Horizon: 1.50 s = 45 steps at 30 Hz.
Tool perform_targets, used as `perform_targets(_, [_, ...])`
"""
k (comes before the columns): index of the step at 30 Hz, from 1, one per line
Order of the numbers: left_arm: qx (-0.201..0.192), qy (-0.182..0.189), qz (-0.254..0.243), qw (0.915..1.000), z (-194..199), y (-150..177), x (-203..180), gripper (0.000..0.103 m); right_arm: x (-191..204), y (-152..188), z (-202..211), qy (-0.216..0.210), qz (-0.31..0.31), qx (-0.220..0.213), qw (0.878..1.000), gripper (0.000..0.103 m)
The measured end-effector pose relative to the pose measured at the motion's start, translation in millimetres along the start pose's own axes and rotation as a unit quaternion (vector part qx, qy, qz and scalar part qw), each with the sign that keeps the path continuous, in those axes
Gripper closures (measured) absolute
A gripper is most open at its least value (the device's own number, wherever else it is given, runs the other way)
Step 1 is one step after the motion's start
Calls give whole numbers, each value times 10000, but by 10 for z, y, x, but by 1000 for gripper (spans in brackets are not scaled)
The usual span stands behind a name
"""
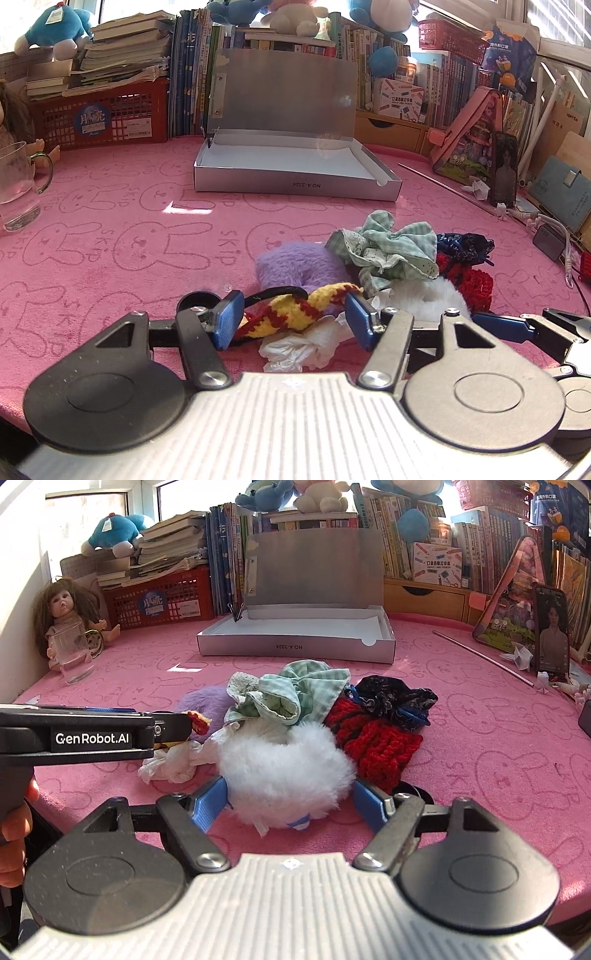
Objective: Organize objects
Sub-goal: 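Move the right tool to the white fluffy plush while the left tool reaches the yellow-red knitted snake, then close the right tool on the white plush while the left tool grasps the knitted snake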
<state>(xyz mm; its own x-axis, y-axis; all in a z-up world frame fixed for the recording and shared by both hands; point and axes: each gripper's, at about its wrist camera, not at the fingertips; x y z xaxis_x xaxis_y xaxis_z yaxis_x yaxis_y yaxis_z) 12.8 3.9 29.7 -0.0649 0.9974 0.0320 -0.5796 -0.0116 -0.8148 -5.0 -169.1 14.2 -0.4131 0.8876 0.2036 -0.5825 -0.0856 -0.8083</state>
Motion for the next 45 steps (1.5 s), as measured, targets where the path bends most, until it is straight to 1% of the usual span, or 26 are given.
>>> perform_targets(8, [89,66,-81,9999,-158,3,0,34,-6,-15,-147,16,40,70,10000,13])
perform_targets(10, [95,59,-103,9999,-186,9,-1,38,-8,-10,-173,-7,14,92,10000,13])
perform_targets(13, [113,144,-94,9998,-210,15,4,42,-11,-5,-208,-27,-10,121,9999,13])
perform_targets(16, [96,173,-111,9997,-224,14,-5,44,-12,1,-254,-16,-28,148,9999,13])
perform_targets(19, [29,167,-103,9998,-230,32,-11,44,-4,2,-292,21,1,150,9999,13])
perform_targets(25, [29,214,-24,9998,-237,51,14,44,28,28,-330,111,130,107,9998,11])
perform_targets(27, [36,238,-38,9997,-225,43,17,44,42,40,-342,148,175,92,9997,10])
perform_targets(30, [-18,303,-51,9995,-188,31,31,53,59,46,-368,167,236,91,9995,6])
perform_targets(32, [-66,293,-64,9995,-155,17,44,53,65,51,-385,126,285,112,9995,3])
perform_targets(35, [-93,303,-134,9994,-122,-7,80,53,72,62,-391,111,320,106,9994,1])
perform_targets(39, [-104,370,-221,9990,-82,-34,148,52,69,49,-372,125,237,104,9996,2])
perform_targets(41, [-136,366,-277,9989,-76,-37,159,52,60,44,-327,136,171,8,9998,8])
perform_targets(42, [-143,361,-287,9988,-82,-37,162,51,52,37,-308,147,144,-40,9998,9])
perform_targets(45, [-119,357,-308,9988,-115,-30,150,46,45,17,-242,143,132,-209,9996,12])
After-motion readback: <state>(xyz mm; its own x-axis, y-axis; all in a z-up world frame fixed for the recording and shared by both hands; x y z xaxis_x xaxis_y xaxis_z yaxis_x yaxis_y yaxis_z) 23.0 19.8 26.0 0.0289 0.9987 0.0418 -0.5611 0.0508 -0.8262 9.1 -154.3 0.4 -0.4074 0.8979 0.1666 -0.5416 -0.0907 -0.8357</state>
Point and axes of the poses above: each gripper's, at about its wrist camera, not at the fingertips, and z roughly against the way its jaws point, x to its left, y to its underside, and after that the axes turned 14 degrees about -y, right-handed
